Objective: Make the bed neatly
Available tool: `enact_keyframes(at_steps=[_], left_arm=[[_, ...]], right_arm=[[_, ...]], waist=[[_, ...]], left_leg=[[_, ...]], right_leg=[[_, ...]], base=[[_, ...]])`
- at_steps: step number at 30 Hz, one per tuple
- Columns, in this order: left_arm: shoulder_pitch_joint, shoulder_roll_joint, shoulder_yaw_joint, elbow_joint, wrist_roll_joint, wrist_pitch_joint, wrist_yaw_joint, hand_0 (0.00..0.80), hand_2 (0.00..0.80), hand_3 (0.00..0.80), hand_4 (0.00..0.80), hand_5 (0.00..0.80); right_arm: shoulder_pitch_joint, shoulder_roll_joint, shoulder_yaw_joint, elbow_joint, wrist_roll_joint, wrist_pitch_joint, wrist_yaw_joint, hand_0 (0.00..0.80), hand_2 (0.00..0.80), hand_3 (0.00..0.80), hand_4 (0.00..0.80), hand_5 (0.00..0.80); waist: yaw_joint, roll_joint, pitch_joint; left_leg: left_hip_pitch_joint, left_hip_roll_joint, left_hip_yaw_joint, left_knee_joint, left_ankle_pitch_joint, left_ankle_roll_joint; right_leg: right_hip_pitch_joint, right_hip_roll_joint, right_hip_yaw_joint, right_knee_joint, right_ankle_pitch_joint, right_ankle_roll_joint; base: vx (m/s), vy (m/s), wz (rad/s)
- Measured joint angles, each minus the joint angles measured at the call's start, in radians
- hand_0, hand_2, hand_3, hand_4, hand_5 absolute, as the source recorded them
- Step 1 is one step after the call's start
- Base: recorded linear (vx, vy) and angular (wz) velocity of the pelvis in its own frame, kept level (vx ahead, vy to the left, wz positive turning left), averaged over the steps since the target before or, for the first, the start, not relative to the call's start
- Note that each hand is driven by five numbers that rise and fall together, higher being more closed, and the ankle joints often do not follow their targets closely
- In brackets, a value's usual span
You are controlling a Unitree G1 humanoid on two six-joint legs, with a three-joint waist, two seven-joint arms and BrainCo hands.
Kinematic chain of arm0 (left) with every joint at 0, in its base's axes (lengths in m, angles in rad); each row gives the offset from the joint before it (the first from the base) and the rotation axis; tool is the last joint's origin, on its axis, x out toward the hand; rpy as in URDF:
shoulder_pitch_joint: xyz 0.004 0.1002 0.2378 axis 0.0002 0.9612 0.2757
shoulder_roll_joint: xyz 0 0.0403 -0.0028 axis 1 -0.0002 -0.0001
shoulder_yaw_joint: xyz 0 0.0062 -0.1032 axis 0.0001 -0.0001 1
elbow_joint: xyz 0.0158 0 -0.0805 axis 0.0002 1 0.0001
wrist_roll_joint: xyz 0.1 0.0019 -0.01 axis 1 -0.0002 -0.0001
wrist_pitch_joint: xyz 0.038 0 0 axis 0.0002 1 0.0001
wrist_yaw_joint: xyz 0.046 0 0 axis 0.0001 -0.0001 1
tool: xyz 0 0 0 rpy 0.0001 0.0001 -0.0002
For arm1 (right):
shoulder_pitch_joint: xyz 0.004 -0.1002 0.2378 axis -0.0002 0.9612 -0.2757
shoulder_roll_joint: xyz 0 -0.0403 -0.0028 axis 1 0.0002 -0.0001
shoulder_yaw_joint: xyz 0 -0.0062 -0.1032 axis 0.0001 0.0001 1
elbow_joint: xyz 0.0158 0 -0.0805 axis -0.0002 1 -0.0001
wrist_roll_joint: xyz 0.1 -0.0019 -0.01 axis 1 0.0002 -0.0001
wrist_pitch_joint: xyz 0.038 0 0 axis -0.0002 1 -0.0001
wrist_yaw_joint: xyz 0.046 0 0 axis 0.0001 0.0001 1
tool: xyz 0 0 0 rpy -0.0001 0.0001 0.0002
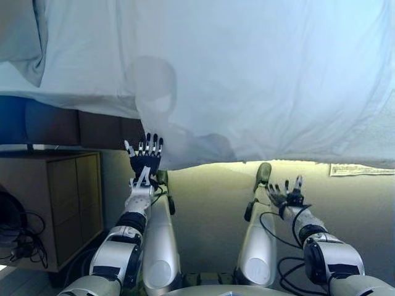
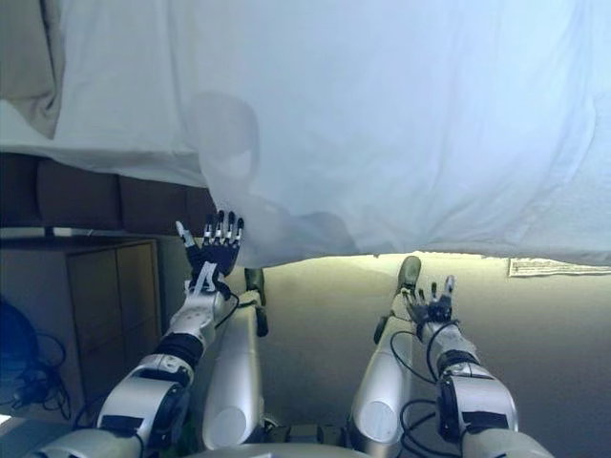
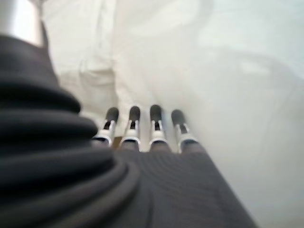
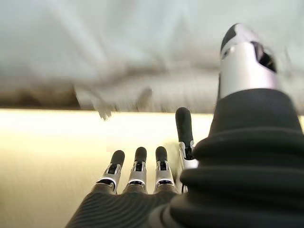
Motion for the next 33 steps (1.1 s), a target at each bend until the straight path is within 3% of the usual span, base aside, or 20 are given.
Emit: enact_keyframes(at_steps=[4, 6, 10, 16, 22, 27, 33], left_arm=[[0.024, 0.013, -0.003, -0.110, 0.000, 0.001, -0.025, 0.000, 0.000, 0.000, 0.000, 0.000], [0.027, 0.018, -0.005, -0.148, 0.000, 0.001, -0.065, 0.000, 0.000, 0.000, 0.000, 0.000], [0.023, 0.013, -0.030, -0.182, 0.000, 0.004, -0.128, 0.000, 0.000, 0.000, 0.000, 0.000], [0.000, -0.005, -0.052, -0.102, -0.009, 0.050, -0.134, 0.000, 0.000, 0.000, 0.000, 0.000], [-0.056, -0.034, -0.052, 0.016, -0.010, 0.059, -0.171, 0.000, 0.000, 0.000, 0.000, 0.000], [-0.156, -0.018, -0.052, 0.093, -0.009, 0.094, -0.184, 0.000, 0.000, 0.000, 0.000, 0.000], [-0.197, -0.015, -0.074, 0.152, -0.002, 0.112, -0.186, 0.000, 0.000, 0.000, 0.000, 0.000]], right_arm=[[0.055, 0.089, 0.113, -0.361, 0.010, -0.046, 0.056, 0.000, 0.000, 0.000, 0.000, 0.000], [0.054, 0.131, 0.136, -0.420, -0.037, -0.067, 0.106, 0.000, 0.000, 0.000, 0.000, 0.000], [0.063, 0.131, 0.173, -0.430, -0.101, -0.085, 0.192, 0.000, 0.000, 0.000, 0.000, 0.000], [-0.062, 0.071, 0.211, -0.264, -0.072, -0.092, 0.188, 0.000, 0.000, 0.000, 0.000, 0.000], [-0.145, 0.054, 0.147, -0.029, -0.042, -0.060, 0.221, 0.000, 0.000, 0.000, 0.000, 0.000], [-0.284, -0.014, 0.118, 0.108, -0.047, -0.012, 0.158, 0.000, 0.000, 0.000, 0.000, 0.000], [-0.363, -0.085, 0.105, 0.190, -0.046, -0.004, 0.131, 0.000, 0.000, 0.000, 0.000, 0.000]], waist=[[-0.016, -0.009, -0.002], [-0.026, -0.019, -0.002], [-0.021, -0.026, -0.002], [-0.020, -0.029, -0.002], [0.005, -0.029, -0.001], [0.009, -0.027, -0.001], [0.029, -0.016, 0.003]], left_leg=[[0.026, 0.008, 0.002, 0.000, -0.002, 0.001], [0.017, 0.008, 0.003, 0.010, -0.002, 0.001], [-0.015, 0.011, 0.000, 0.013, 0.003, 0.006], [-0.037, 0.010, -0.001, -0.004, 0.008, 0.011], [-0.071, 0.008, 0.000, -0.001, 0.013, -0.003], [-0.199, 0.006, -0.018, 0.068, 0.005, 0.000], [-0.350, -0.005, -0.047, 0.130, 0.004, 0.004]], right_leg=[[0.018, 0.006, -0.006, 0.008, -0.007, -0.009], [0.019, 0.004, -0.007, -0.002, -0.011, -0.006], [-0.010, 0.001, -0.015, 0.013, -0.011, -0.006], [-0.046, 0.002, -0.023, 0.017, -0.007, -0.012], [-0.081, -0.001, -0.026, 0.020, 0.001, -0.001], [-0.193, -0.006, -0.022, 0.073, -0.007, -0.006], [-0.324, -0.007, -0.008, 0.116, -0.010, -0.003]], base=[[-0.004, -0.035, -0.06], [0.000, -0.005, -0.02], [-0.003, -0.015, 0.03], [-0.011, -0.030, 0.01], [-0.022, 0.001, 0.00], [-0.050, 0.015, 0.04], [-0.016, 0.014, 0.04]])
